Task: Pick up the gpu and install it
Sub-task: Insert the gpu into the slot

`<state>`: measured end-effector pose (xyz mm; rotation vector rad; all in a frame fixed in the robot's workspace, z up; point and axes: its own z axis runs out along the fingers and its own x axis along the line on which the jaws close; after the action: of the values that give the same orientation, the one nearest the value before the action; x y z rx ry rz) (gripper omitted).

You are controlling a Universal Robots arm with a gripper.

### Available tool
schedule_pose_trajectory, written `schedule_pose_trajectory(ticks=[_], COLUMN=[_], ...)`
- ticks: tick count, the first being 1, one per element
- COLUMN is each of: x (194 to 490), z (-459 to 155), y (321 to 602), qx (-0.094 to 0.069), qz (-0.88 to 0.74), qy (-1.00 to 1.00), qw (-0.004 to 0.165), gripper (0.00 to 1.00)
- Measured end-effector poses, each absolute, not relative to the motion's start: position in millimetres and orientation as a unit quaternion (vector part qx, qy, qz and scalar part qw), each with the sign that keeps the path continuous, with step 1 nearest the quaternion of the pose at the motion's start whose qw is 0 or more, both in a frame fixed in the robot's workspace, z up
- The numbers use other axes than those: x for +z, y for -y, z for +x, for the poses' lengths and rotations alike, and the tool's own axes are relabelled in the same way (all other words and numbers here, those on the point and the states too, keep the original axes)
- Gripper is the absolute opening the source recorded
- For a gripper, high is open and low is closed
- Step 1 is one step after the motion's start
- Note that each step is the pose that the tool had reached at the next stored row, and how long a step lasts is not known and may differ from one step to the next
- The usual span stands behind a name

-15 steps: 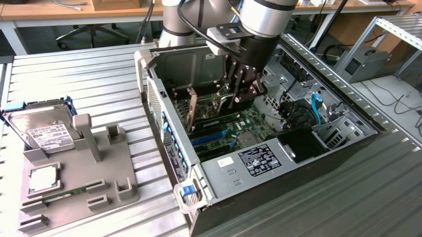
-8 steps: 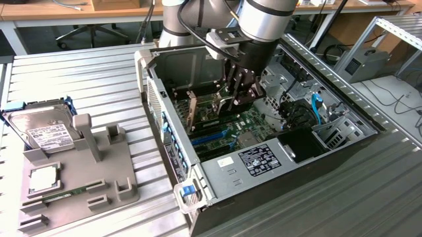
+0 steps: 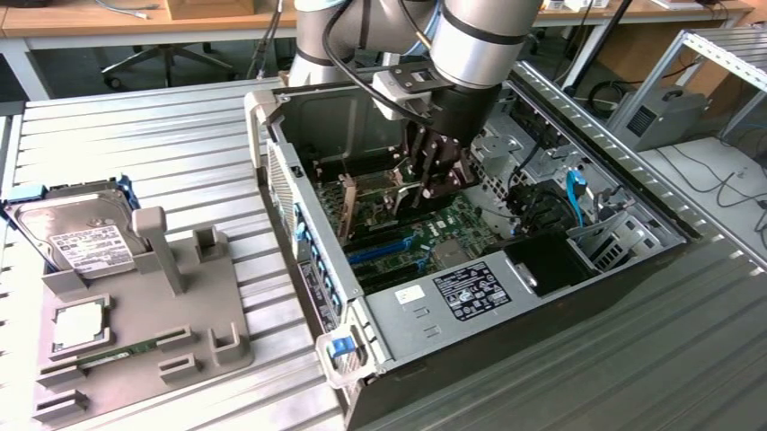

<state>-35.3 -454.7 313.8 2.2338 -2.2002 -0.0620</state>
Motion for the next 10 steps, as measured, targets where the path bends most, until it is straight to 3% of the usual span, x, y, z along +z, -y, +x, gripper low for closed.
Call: schedule_pose_trajectory(ticks=[10], x=[310.5], z=[-35.3], y=[454.7], qx=[-0.02], qz=[0.712], qy=[0.702], qw=[0.003], gripper=[0.27])
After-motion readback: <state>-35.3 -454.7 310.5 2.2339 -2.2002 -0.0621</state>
